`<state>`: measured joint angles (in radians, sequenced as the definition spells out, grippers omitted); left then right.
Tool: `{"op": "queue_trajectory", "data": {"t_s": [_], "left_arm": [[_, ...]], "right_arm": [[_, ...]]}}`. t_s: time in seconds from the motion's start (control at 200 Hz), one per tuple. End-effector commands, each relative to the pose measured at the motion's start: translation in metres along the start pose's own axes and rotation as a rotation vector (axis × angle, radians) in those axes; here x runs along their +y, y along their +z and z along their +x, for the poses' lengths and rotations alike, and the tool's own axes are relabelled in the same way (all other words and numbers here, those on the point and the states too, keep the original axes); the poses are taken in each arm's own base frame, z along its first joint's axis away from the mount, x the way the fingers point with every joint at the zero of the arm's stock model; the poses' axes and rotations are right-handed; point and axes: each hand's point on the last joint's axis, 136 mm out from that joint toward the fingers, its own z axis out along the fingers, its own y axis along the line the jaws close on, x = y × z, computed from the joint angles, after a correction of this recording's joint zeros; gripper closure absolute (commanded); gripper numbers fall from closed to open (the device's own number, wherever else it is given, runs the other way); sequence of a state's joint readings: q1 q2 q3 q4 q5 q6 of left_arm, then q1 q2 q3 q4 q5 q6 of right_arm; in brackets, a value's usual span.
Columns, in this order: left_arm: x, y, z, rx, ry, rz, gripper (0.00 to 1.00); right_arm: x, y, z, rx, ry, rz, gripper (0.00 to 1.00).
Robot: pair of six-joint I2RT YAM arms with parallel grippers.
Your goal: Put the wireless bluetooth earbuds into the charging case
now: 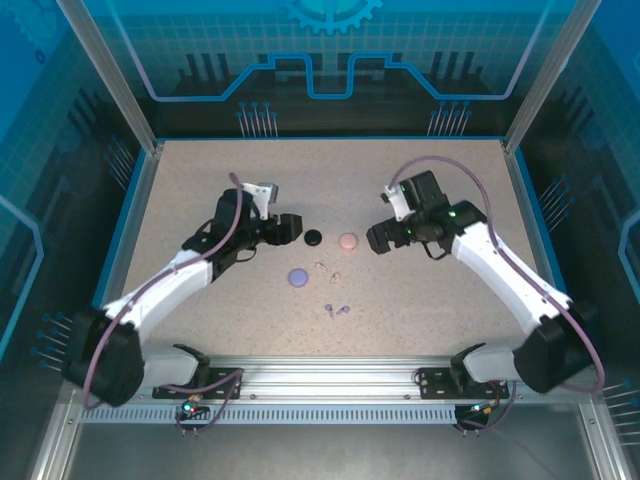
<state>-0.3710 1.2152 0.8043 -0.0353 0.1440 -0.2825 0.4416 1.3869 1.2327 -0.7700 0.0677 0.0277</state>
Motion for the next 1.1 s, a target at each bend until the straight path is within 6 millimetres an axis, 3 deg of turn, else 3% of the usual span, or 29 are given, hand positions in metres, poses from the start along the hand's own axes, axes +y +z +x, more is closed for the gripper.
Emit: {"op": "queue_trajectory", "data": {"t_s": [0.0,0.155,0.35,0.695,1.096], "left_arm": [[0.007,-0.026,-0.001,-0.072,0.012,-0.043,0.17],[0.007,-0.061,-0.006,-0.169,0.015,-0.064,0.09],[0.009,-0.084,-0.007,-0.210,0.018,-0.089,0.05],[0.012,-0.088,-0.002,-0.206,0.009,-0.101,0.04],[0.011,-0.089,-0.003,-0.207,0.000,-0.098,0.03]], "right_arm": [[0.016,0.014,0.002,0.113,-0.264,-0.072,0.01],[0.023,0.049,0.000,0.230,-0.592,-0.048,0.01],[0.024,0.096,0.001,0.330,-0.714,-0.075,0.01],[0.032,0.152,0.011,0.437,-0.801,-0.110,0.05],[0.037,0.183,0.003,0.464,-0.727,-0.107,0.02]]}}
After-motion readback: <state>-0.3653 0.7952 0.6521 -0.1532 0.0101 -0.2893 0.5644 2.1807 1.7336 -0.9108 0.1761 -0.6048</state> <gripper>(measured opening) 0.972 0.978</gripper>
